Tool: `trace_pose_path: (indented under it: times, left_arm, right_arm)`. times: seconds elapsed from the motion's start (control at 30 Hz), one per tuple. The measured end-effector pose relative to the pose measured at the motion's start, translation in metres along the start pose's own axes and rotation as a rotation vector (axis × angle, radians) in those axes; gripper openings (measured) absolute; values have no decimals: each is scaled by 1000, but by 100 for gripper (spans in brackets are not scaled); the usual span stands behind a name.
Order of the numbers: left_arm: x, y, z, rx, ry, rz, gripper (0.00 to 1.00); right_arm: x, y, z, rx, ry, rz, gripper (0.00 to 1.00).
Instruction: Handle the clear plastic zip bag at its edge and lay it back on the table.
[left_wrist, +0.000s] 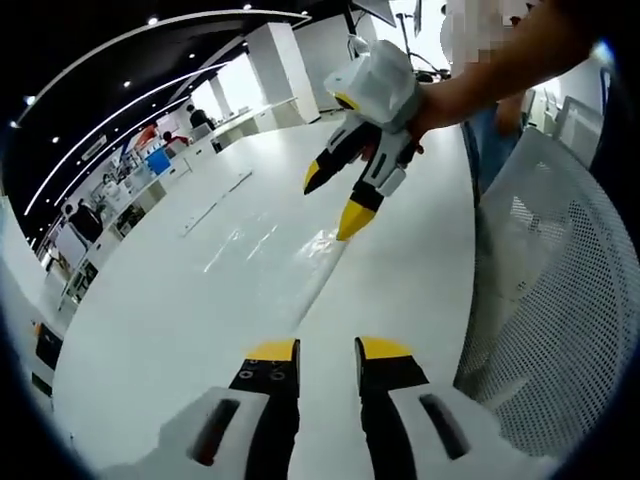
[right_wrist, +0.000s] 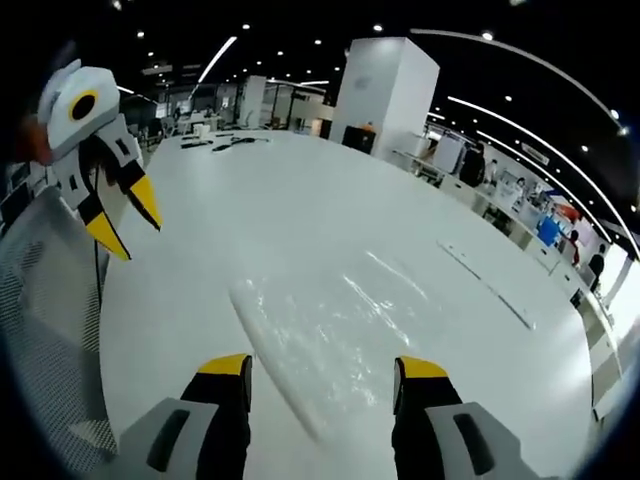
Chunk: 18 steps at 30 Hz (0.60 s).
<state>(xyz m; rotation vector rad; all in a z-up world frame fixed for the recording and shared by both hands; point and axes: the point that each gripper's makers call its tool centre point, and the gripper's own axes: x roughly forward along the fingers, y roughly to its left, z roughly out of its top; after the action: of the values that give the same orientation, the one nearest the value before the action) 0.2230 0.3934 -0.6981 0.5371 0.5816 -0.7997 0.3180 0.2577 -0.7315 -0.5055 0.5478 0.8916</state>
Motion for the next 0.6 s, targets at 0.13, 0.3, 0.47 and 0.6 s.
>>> trace_pose_path:
  times: [0.13,0.3,0.47,0.6]
  left_arm:
    - [0,-1,0,-19,3,7,30]
    - [1,1,4,-24,-2,26,39]
    - [1,7,4,-69,-2,54,51]
    - [3,11,2,-91,-6,67,61]
  right_arm:
    - [-9,2,0,6,-8,3,60]
    - [-16,0,3,28,-17,-1,68]
    - [-22,2,8,73,-52,-13,75]
    - [-26,3,6,102,-61,-21,80]
